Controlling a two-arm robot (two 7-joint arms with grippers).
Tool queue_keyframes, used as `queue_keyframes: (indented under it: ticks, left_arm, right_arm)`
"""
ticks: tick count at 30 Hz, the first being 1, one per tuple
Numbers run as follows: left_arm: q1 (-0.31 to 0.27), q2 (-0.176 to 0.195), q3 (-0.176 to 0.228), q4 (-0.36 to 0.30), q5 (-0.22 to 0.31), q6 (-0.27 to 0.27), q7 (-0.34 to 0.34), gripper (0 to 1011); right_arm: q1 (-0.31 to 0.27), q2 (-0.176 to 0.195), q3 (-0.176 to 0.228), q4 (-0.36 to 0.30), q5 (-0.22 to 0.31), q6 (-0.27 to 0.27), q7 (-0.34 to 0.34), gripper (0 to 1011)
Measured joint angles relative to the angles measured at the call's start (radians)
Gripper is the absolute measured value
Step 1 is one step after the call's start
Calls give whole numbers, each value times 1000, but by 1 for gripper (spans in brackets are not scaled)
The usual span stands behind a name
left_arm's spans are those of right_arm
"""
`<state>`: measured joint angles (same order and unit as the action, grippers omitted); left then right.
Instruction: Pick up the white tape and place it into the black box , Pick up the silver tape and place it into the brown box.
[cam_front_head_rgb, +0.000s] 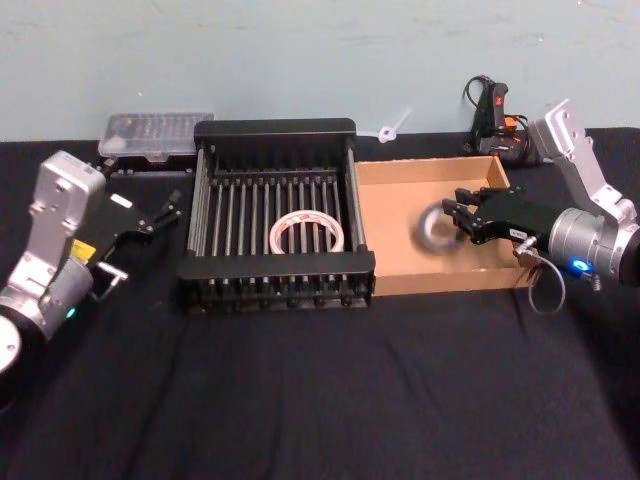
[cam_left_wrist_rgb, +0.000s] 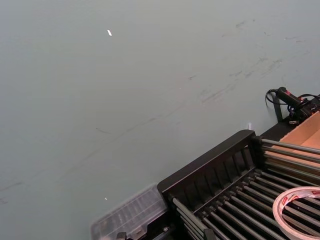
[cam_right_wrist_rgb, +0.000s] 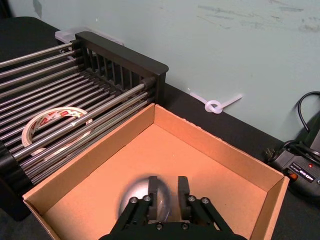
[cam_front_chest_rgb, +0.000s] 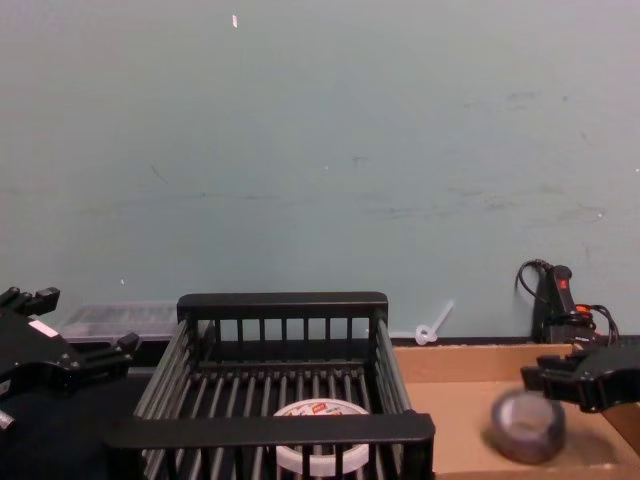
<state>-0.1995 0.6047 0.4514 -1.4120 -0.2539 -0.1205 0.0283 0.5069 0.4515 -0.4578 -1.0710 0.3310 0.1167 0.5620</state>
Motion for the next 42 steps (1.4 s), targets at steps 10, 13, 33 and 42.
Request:
queue_keyframes:
  ticks: [10,13,33,42]
  left_arm:
    - [0,0,0,0,0,0,0,1001]
    - [0,0,0,0,0,0,0,1001]
    - [0,0,0,0,0,0,0,1002]
    - [0,0,0,0,0,0,0,1001]
  right_arm:
    - [-1,1,0,-2,1,1,-1,556]
    - [-2,1,0,-3,2,1,-1,654]
    - [-4,2,1,-6,2,2,-3,1002]
    - [-111,-12,61,-150,-39,-10,-188,1002]
